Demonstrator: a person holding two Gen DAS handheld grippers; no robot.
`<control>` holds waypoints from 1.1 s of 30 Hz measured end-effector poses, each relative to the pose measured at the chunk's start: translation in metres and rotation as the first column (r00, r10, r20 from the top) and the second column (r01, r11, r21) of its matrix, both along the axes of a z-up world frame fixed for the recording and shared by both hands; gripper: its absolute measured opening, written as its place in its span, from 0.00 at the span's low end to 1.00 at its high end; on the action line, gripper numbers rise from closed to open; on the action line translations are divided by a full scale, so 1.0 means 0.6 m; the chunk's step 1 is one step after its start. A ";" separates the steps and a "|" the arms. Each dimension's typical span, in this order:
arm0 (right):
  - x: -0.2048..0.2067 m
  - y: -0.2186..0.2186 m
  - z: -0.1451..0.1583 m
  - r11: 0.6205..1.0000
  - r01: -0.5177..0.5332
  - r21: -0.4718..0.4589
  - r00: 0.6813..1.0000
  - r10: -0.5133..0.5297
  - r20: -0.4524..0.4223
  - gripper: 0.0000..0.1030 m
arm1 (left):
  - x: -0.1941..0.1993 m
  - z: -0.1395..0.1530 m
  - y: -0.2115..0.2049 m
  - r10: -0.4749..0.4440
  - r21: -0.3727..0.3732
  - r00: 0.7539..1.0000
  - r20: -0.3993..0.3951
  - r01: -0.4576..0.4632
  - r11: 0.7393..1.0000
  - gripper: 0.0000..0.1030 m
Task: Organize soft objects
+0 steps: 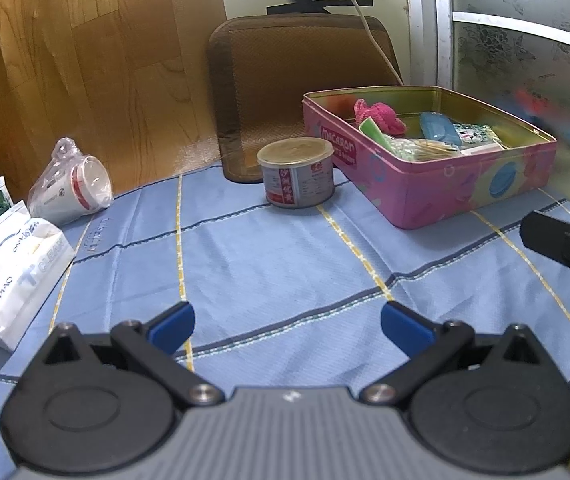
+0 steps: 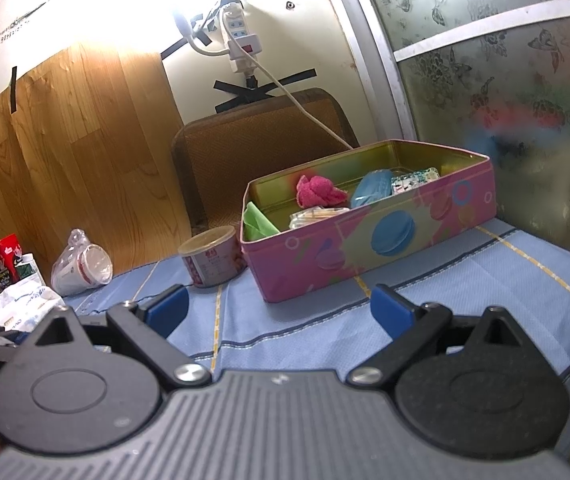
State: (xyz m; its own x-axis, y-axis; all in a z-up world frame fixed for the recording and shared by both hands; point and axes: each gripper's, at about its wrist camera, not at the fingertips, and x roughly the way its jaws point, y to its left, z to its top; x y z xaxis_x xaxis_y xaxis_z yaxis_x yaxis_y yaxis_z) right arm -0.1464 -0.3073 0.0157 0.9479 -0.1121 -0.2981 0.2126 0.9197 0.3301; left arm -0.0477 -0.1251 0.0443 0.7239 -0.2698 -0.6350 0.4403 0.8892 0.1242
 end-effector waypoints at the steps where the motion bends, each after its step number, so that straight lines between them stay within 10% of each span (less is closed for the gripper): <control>1: 0.000 -0.001 0.000 1.000 0.000 0.001 1.000 0.000 0.000 0.96 | 0.000 0.000 0.000 0.001 0.000 1.000 0.000 -0.001 1.000 1.00; 33: 0.000 -0.004 -0.003 1.000 0.002 0.012 1.000 -0.002 -0.003 0.96 | -0.002 0.001 -0.002 -0.007 0.011 1.000 0.006 0.007 1.000 1.00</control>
